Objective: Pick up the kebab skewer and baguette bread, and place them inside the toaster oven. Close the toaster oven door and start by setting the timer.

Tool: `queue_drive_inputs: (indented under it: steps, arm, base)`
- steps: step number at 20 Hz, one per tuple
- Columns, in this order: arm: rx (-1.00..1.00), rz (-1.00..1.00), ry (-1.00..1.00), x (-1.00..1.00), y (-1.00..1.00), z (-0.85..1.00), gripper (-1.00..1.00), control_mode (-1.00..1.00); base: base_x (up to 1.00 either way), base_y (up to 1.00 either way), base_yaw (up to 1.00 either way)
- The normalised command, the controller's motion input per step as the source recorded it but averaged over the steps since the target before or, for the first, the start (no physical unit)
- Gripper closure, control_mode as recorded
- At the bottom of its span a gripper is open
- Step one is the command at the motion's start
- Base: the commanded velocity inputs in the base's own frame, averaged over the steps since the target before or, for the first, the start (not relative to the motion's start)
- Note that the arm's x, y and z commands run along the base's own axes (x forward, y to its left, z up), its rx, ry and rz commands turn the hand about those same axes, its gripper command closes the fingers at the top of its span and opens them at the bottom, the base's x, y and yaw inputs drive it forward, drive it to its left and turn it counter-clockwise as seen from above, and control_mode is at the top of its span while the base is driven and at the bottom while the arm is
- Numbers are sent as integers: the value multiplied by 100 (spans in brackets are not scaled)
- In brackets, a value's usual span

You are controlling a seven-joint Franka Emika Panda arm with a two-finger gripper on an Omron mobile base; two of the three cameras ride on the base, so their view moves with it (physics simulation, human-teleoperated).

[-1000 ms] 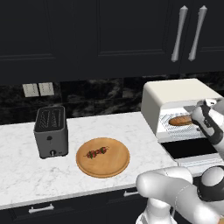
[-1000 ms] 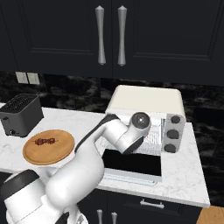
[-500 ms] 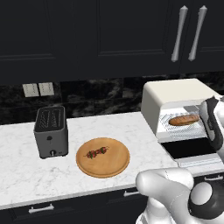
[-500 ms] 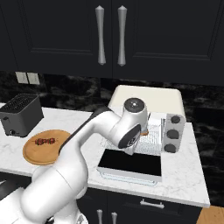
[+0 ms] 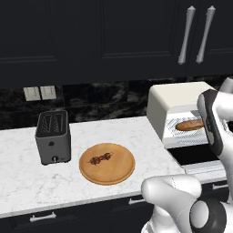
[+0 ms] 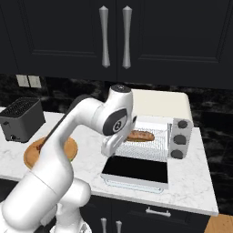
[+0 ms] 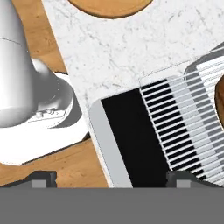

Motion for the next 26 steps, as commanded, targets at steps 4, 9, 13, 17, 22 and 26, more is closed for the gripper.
queue_drive_inputs:
  steps: [4,9,13,17,22,26]
  arm:
    - [2,0,23,-45,100,0,-100,-100]
    - [0,2,15,-17,100,0,-100,-100]
    - [0,3,5,0,100,0,-100,-100]
    - [0,1,2,1,100,-1,-100,-100]
    - [-1,0,0,9,100,-16,-100,-100]
    - [-6,0,0,21,99,-16,-100,-100]
  base:
    - [0,0,0]
    - [0,0,0]
    - [0,0,0]
    - [0,0,0]
    - [0,0,0]
    - [0,0,0]
